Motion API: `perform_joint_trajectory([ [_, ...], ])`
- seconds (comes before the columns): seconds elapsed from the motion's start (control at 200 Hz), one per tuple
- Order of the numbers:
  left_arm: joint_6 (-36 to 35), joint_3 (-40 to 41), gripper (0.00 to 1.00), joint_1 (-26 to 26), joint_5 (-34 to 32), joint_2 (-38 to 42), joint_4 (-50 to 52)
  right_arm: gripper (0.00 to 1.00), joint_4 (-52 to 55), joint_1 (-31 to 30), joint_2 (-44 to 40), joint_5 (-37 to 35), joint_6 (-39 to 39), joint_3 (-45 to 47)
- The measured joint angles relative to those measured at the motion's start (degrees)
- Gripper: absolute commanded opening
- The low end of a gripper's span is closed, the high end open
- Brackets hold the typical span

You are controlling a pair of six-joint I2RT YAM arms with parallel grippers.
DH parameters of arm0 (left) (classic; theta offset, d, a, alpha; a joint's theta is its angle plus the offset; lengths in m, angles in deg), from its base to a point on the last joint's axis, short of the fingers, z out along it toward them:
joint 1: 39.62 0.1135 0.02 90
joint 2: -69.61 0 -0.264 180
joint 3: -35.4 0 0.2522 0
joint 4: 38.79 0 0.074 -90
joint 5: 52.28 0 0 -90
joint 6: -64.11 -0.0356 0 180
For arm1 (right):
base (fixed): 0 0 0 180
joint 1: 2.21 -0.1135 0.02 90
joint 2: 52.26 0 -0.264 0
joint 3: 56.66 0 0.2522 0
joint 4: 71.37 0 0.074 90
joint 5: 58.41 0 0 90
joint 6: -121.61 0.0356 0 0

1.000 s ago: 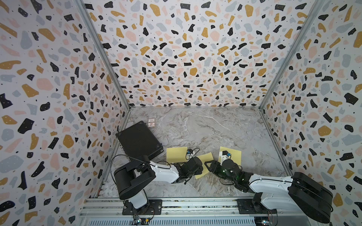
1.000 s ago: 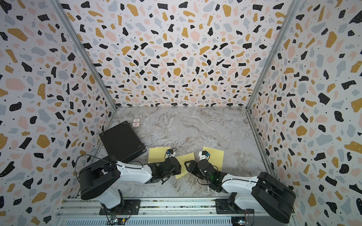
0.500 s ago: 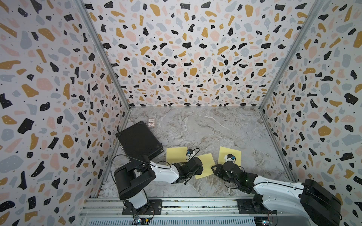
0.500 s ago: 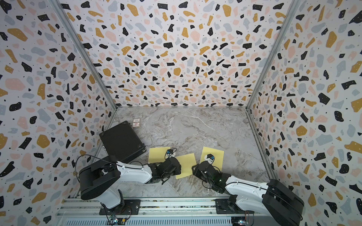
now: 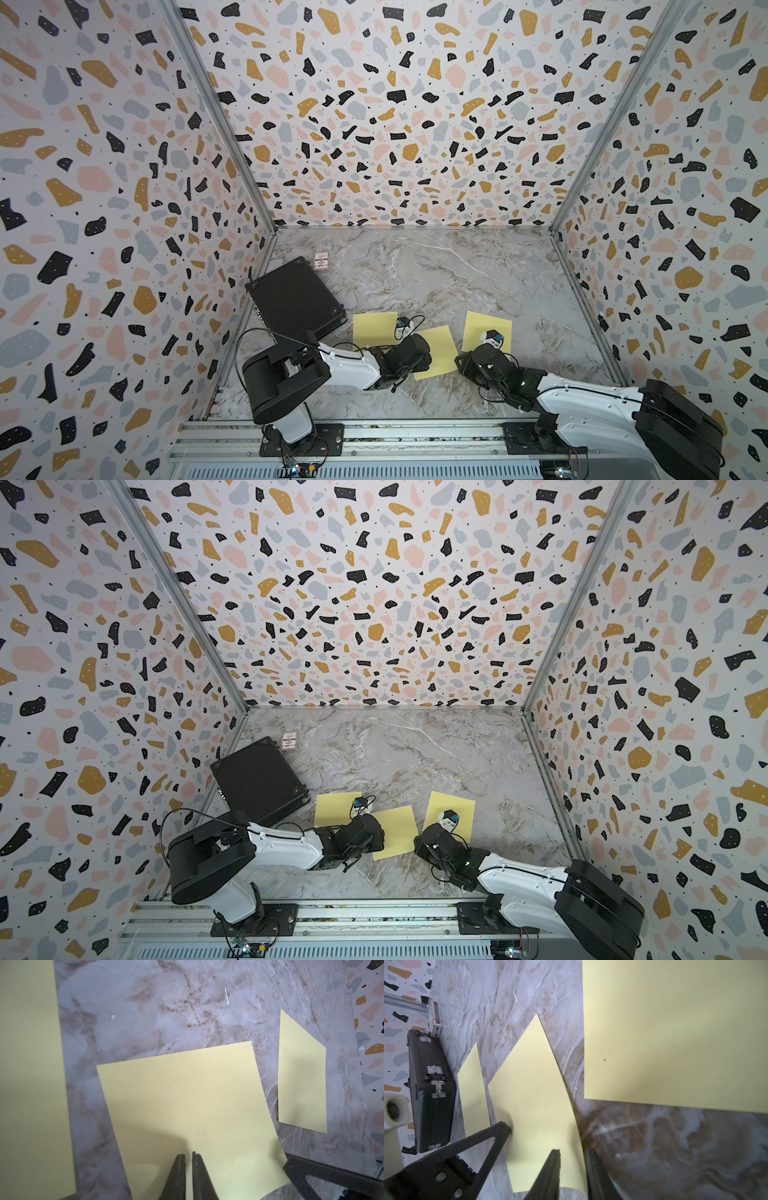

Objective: Fold the square paper diagonally
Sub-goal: Fold the paper at the center of the board.

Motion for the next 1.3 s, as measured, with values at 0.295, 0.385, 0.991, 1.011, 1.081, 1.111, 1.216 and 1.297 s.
perform_joint_trajectory([
  [0.295, -0.04, -0.02, 0.15, 0.00, 0.00, 0.00, 0.00, 0.02, 0.85, 0.00, 0.66, 0.26, -0.20, -0.07],
  [0.385, -0.37, -0.11, 0.17, -0.02, 0.02, 0.02, 0.07, 0.00, 2.10, 0.00, 0.61, 0.46, -0.55, -0.55],
  [0.991, -16.90, 1.53, 0.38, -0.07, 3.19, 26.62, 19.17, 0.00, 38.82, -0.09, -6.80, 8.37, -32.46, -23.76],
  [1.011, -17.33, 2.14, 0.37, -0.07, 3.74, 27.19, 18.60, 0.00, 39.65, -0.09, -6.80, 8.90, -33.29, -23.96],
  [1.081, -17.88, 5.53, 0.36, -0.07, 5.92, 28.83, 15.74, 0.00, 42.49, -0.09, -6.71, 10.38, -36.00, -24.26],
  [1.111, -17.88, 7.17, 0.36, -0.07, 6.56, 29.11, 14.45, 0.00, 43.60, -0.09, -6.51, 10.62, -36.96, -24.28],
  [1.216, -17.49, 12.66, 0.32, -0.07, 8.52, 28.70, 10.82, 0.00, 46.03, -0.09, -5.03, 10.29, -38.80, -24.68],
  [1.297, -17.11, 14.27, 0.28, -0.07, 9.88, 27.56, 10.47, 0.00, 46.23, -0.09, -3.54, 9.73, -39.23, -24.83],
])
